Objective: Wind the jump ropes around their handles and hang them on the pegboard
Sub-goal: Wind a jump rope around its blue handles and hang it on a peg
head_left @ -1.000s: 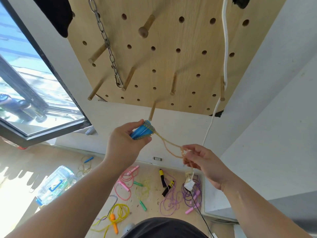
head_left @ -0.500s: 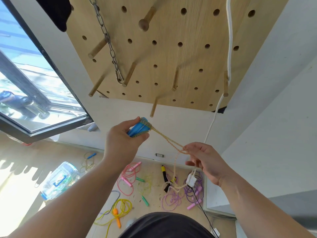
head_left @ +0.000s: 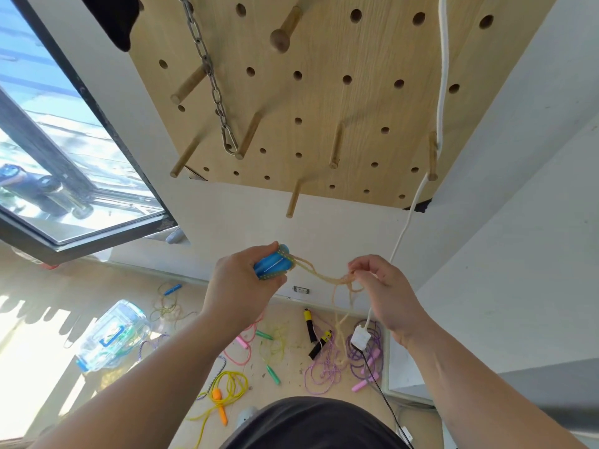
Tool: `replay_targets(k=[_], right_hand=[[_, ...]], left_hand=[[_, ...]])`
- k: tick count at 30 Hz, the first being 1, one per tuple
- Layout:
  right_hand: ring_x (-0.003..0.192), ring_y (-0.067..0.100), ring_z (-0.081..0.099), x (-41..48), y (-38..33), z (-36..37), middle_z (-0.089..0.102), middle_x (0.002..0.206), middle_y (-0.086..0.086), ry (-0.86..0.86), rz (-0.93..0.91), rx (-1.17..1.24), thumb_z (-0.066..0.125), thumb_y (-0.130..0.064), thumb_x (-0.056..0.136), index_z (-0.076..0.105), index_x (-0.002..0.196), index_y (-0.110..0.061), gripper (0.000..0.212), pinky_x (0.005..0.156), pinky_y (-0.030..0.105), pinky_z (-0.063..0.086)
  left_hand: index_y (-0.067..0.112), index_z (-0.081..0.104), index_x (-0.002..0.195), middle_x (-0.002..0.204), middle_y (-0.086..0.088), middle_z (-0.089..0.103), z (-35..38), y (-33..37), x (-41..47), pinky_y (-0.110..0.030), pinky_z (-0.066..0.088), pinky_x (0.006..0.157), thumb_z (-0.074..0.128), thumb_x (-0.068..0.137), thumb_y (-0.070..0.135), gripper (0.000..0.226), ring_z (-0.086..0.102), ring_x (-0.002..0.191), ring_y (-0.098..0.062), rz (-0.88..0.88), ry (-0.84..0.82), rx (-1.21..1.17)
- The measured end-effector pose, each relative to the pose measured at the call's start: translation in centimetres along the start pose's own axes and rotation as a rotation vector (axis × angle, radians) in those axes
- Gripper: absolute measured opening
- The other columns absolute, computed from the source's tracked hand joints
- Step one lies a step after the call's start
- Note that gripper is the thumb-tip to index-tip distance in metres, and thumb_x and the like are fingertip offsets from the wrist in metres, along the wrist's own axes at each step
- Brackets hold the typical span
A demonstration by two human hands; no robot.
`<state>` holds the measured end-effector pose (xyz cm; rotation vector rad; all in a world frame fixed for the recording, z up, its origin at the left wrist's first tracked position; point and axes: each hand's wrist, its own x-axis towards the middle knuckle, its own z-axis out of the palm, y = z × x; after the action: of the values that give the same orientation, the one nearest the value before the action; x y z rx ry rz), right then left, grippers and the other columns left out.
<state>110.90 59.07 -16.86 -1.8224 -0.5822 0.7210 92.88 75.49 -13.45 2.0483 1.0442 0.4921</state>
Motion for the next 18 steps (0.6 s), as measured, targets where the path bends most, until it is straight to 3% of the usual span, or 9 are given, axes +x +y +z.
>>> replay_targets(k=[2,4,7,10,12,15,18], right_hand=[[0.082,0.012,0.056,0.1,-0.4,-0.1,0.066,0.085,-0.006,0.054,0.05,0.143,0.046,-0.006,0.097,0.064,0.077,-0.018,0.03,0.076,0.026,0.041],[0.075,0.018,0.052,0.4,-0.8,-0.4,0.06,0.073,0.001,0.109,0.15,0.487,0.041,-0.004,0.095,0.056,0.066,-0.015,0.034,0.074,0.031,0.039],[0.074,0.022,0.053,0.6,-1.3,-0.9,0.056,0.07,0.007,0.046,0.26,0.801,0.05,-0.003,0.095,0.05,0.067,-0.012,0.029,0.073,0.033,0.04],[0.077,0.02,0.058,0.8,-1.2,-0.8,0.063,0.076,0.008,0.029,0.233,0.801,0.061,0.001,0.092,0.061,0.071,-0.008,0.024,0.082,0.036,0.044],[0.075,0.02,0.058,0.9,-1.2,-0.9,0.063,0.075,0.009,0.047,0.171,0.69,0.064,-0.006,0.095,0.062,0.068,-0.009,0.027,0.081,0.035,0.048],[0.063,0.02,0.059,1.2,-1.4,-1.4,0.064,0.067,0.01,0.099,0.071,0.302,0.063,-0.018,0.099,0.056,0.068,-0.007,0.034,0.065,0.032,0.052],[0.059,0.023,0.058,1.0,-1.7,-1.7,0.066,0.062,0.006,-0.071,0.142,0.147,0.063,-0.016,0.1,0.057,0.09,-0.01,0.013,0.057,0.032,0.051]], left_hand=[[0.033,0.066,0.131,0.098,0.021,0.063,0.1,-0.7,0.3,0.001,0.039,0.064,0.082,0.083,0.023,0.052,0.061,0.077,0.004,-0.04,-0.015,0.041],[0.031,0.066,0.132,0.107,0.012,0.068,0.2,-1.8,0.6,-0.004,0.038,0.065,0.081,0.084,0.025,0.052,0.058,0.074,-0.001,-0.085,-0.023,0.084],[0.03,0.066,0.132,0.107,0.008,0.069,0.5,-2.8,0.5,-0.003,0.036,0.059,0.079,0.084,0.022,0.051,0.054,0.07,0.005,-0.114,-0.066,0.126],[0.032,0.066,0.132,0.101,0.012,0.064,1.1,-2.8,0.2,0.0,0.037,0.05,0.077,0.085,0.021,0.049,0.055,0.063,0.005,-0.129,-0.1,0.142],[0.034,0.065,0.132,0.105,0.013,0.066,1.2,-2.8,0.2,-0.001,0.037,0.051,0.076,0.085,0.024,0.05,0.057,0.067,0.002,-0.123,-0.112,0.167],[0.037,0.065,0.133,0.116,0.011,0.07,0.9,-2.5,0.0,-0.01,0.044,0.073,0.077,0.084,0.027,0.052,0.063,0.086,-0.003,-0.07,-0.135,0.165],[0.038,0.066,0.131,0.108,0.017,0.069,0.7,-1.3,-0.5,-0.011,0.046,0.08,0.082,0.082,0.025,0.053,0.064,0.09,-0.002,-0.011,-0.109,0.061]])
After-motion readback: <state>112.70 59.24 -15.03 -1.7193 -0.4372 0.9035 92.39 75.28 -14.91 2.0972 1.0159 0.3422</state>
